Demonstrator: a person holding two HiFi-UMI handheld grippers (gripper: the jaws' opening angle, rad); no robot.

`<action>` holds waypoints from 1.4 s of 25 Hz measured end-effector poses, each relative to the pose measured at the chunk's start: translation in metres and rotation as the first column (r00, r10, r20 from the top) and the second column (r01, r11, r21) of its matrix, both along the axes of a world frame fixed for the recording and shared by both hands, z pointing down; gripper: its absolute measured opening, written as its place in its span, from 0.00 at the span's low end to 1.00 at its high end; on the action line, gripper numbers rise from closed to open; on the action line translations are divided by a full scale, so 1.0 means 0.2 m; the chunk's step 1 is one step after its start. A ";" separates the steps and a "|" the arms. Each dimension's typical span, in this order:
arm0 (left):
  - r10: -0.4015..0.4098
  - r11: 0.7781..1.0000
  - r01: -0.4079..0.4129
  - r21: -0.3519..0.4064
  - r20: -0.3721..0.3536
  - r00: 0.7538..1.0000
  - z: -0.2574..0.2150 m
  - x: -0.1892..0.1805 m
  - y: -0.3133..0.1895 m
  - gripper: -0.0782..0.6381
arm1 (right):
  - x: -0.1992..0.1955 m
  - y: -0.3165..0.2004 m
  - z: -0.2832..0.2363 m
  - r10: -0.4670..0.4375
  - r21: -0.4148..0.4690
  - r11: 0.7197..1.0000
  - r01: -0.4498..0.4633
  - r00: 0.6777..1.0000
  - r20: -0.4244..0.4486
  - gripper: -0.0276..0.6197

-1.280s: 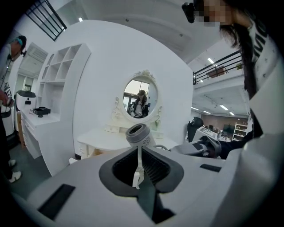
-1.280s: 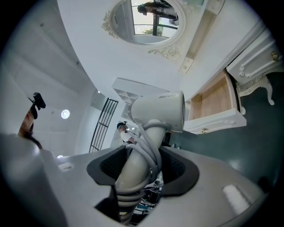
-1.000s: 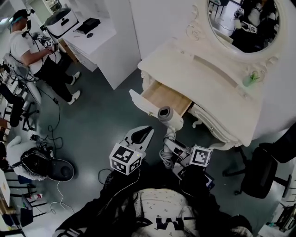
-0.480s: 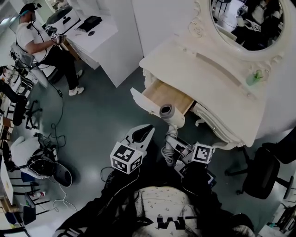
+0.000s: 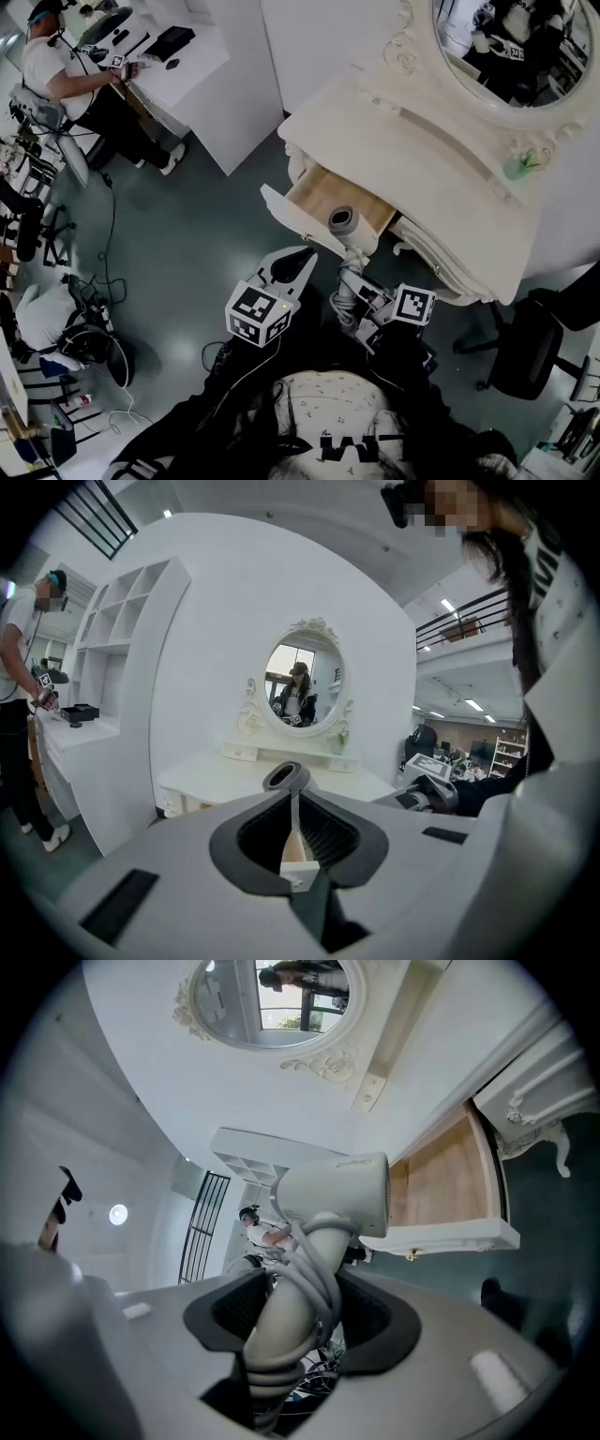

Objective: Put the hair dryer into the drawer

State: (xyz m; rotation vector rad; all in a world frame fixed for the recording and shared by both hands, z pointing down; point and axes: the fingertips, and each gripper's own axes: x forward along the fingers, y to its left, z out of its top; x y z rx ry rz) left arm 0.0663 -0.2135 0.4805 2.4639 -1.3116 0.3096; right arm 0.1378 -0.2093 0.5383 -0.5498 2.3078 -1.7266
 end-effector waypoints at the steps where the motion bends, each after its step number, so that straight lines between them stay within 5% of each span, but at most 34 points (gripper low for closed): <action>1: 0.006 1.000 -0.006 -0.003 -0.004 1.000 0.00 -0.02 -0.04 0.15 | -0.02 -0.04 0.01 0.002 0.000 1.000 -0.002 1.000 -0.010 0.42; 9: 0.057 0.998 -0.058 -0.032 -0.025 0.998 0.00 -0.18 -0.33 0.15 | -0.17 -0.26 0.16 -0.001 -0.131 0.991 -0.007 0.998 -0.065 0.42; 13: 0.080 0.995 -0.082 -0.051 -0.046 0.996 0.03 -0.26 -0.46 0.15 | -0.18 -0.36 0.32 0.020 -0.277 0.959 -0.062 0.989 -0.149 0.42; 19: 0.104 0.991 -0.109 -0.082 -0.062 0.993 0.10 -0.40 -0.62 0.15 | -0.26 -0.58 0.48 0.016 -0.369 0.927 -0.072 0.988 -0.152 0.42; 23: 0.138 0.985 -0.144 -0.097 -0.068 0.988 0.11 -0.47 -0.72 0.15 | -0.27 -0.70 0.61 0.044 -0.459 0.882 -0.108 0.988 -0.149 0.42; 35: 0.128 0.985 -0.134 -0.109 -0.065 0.990 0.13 -0.72 -0.96 0.15 | -0.24 -0.81 0.90 -0.112 -0.484 0.871 -0.080 0.928 -0.356 0.42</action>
